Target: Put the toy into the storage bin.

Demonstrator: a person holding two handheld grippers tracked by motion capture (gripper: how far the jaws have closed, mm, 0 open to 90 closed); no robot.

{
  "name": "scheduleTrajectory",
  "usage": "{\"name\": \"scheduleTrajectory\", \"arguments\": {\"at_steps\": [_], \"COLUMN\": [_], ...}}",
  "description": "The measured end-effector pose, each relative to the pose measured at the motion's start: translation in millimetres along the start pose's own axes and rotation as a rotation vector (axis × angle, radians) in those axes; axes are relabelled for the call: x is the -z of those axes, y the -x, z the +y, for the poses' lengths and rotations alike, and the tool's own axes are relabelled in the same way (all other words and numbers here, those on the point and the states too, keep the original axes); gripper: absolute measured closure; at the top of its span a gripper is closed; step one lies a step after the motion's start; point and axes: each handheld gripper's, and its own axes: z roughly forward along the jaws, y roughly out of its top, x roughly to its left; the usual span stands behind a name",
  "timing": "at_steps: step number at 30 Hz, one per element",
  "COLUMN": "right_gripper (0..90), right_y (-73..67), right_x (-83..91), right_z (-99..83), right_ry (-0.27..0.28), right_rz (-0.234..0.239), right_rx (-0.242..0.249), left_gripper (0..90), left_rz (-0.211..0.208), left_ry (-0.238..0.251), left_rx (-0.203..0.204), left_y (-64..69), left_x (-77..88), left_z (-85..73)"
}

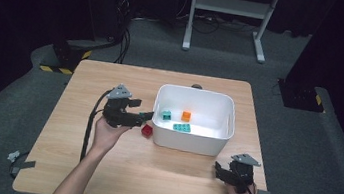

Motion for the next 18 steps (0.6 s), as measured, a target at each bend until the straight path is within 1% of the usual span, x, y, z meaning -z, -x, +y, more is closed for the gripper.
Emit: {"name": "scheduleTrajectory", "arguments": {"at_steps": [3, 6, 7, 8, 9, 10, 11, 13, 14, 15, 17, 18], "right_gripper": [20.1, 20.1, 20.1, 20.1, 20.1, 20.1, 20.1, 20.1, 20.1, 20.1, 20.1, 20.1], "right_y": [0.0, 0.0, 0.0, 0.0, 0.0, 0.0, 0.0, 0.0, 0.0, 0.0, 0.0, 0.0], "right_x": [0.0, 0.0, 0.0, 0.0, 0.0, 0.0, 0.0, 0.0, 0.0, 0.0, 0.0, 0.0], "right_z": [0.0, 0.0, 0.0, 0.0, 0.0, 0.0, 0.0, 0.0, 0.0, 0.0, 0.0, 0.0], "right_ry": [0.0, 0.0, 0.0, 0.0, 0.0, 0.0, 0.0, 0.0, 0.0, 0.0, 0.0, 0.0], "right_rz": [0.0, 0.0, 0.0, 0.0, 0.0, 0.0, 0.0, 0.0, 0.0, 0.0, 0.0, 0.0], "right_rx": [0.0, 0.0, 0.0, 0.0, 0.0, 0.0, 0.0, 0.0, 0.0, 0.0, 0.0, 0.0], "left_gripper": [28.9, 28.9, 28.9, 28.9, 28.9, 28.9, 28.8, 28.8, 28.9, 28.9, 28.9, 28.9], "left_rz": [0.03, 0.056, 0.056, 0.071, 0.071, 0.073, 0.073, 0.097, 0.1, 0.1, 0.107, 0.112], "left_ry": [0.004, -0.014, -0.014, -0.021, -0.021, -0.024, -0.024, -0.025, -0.028, -0.028, -0.046, -0.064], "left_rx": [-0.009, -0.012, -0.012, -0.001, -0.001, 0.016, 0.016, 0.019, 0.024, 0.024, 0.026, 0.023], "left_y": [-2.4, -5.8, -5.8, -9.1, -9.1, -12.4, -12.4, -14.0, -14.4, -14.4, -14.9, -15.0], "left_x": [10.0, 14.5, 14.5, 16.8, 16.8, 17.9, 17.9, 16.7, 14.8, 14.8, 9.6, 4.5], "left_z": [-8.5, -18.1, -18.1, -26.1, -26.1, -32.4, -32.4, -42.7, -46.5, -46.5, -53.1, -58.6]}}
